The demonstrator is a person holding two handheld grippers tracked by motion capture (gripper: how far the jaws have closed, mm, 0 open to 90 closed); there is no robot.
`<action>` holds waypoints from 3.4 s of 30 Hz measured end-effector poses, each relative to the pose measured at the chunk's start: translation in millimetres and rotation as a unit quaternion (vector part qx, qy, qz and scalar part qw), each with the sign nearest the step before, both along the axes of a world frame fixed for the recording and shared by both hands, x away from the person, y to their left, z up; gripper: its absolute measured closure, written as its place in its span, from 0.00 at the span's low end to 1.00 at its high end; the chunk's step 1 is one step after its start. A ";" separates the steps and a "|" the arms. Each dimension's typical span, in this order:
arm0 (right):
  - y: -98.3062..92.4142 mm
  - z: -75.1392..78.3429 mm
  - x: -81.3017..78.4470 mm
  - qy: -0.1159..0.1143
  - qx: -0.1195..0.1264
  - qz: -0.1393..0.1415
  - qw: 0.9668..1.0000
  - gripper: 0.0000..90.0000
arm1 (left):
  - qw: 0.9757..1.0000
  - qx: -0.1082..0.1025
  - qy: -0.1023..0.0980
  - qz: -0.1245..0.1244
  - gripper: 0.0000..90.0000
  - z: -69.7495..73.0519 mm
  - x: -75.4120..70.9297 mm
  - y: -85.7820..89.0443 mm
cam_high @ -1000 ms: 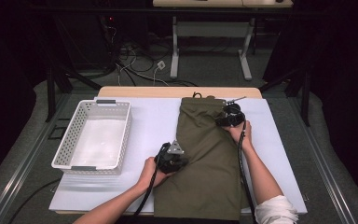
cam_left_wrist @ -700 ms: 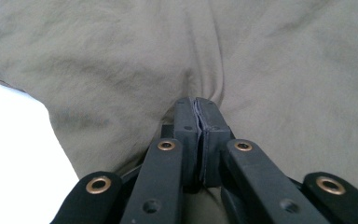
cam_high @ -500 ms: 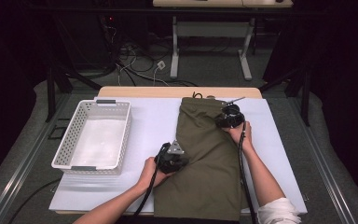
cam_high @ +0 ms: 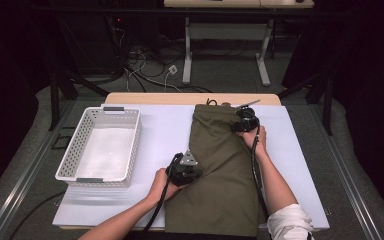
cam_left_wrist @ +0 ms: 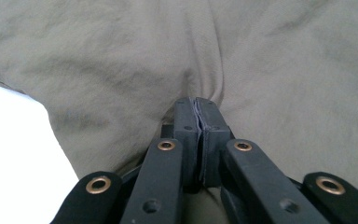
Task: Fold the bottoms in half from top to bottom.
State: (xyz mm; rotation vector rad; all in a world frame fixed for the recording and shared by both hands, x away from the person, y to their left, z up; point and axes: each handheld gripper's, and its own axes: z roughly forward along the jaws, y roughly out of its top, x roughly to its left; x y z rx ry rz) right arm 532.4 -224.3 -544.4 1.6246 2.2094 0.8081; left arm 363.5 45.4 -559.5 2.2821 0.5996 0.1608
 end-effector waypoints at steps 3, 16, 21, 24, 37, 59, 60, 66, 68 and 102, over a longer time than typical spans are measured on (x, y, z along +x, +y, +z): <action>3.5 -1.0 -1.8 -0.004 0.007 0.003 1.000 0.93 | 1.000 0.002 -0.002 0.002 0.97 0.2 -0.9 -0.8; 6.2 29.9 -20.9 -0.068 0.018 0.033 0.997 0.95 | 1.000 -0.001 0.001 0.002 0.97 0.0 0.1 -0.2; 13.7 44.7 -40.9 -0.097 0.011 0.066 0.993 0.95 | 1.000 -0.002 0.003 0.004 0.97 0.0 0.2 0.0; 14.0 48.6 -52.4 -0.108 0.015 0.077 0.991 0.95 | 1.000 -0.001 0.003 0.004 0.97 0.1 0.1 -0.3; 17.7 49.5 -91.4 -0.130 0.027 0.109 0.985 0.95 | 1.000 -0.006 0.009 0.005 0.97 -0.3 1.6 1.0; 13.4 56.6 -138.5 -0.143 0.045 0.148 0.978 0.95 | 1.000 -0.011 0.015 0.006 0.97 -0.7 2.6 1.7; 11.9 55.3 -141.9 -0.139 0.048 0.150 0.978 0.95 | 1.000 -0.011 0.015 0.006 0.97 -0.7 2.7 1.7; 0.2 35.5 -147.5 -0.104 0.049 0.134 0.984 0.95 | 1.000 -0.012 0.015 0.005 0.97 -0.7 2.9 1.9; -5.1 27.7 -146.1 -0.088 0.033 0.117 0.989 0.95 | 1.000 -0.012 0.015 0.004 0.97 -0.8 3.0 2.0; -75.4 47.9 -92.1 -0.081 0.084 0.008 0.993 0.40 | 1.000 -0.014 0.016 0.005 0.97 -1.2 3.0 2.0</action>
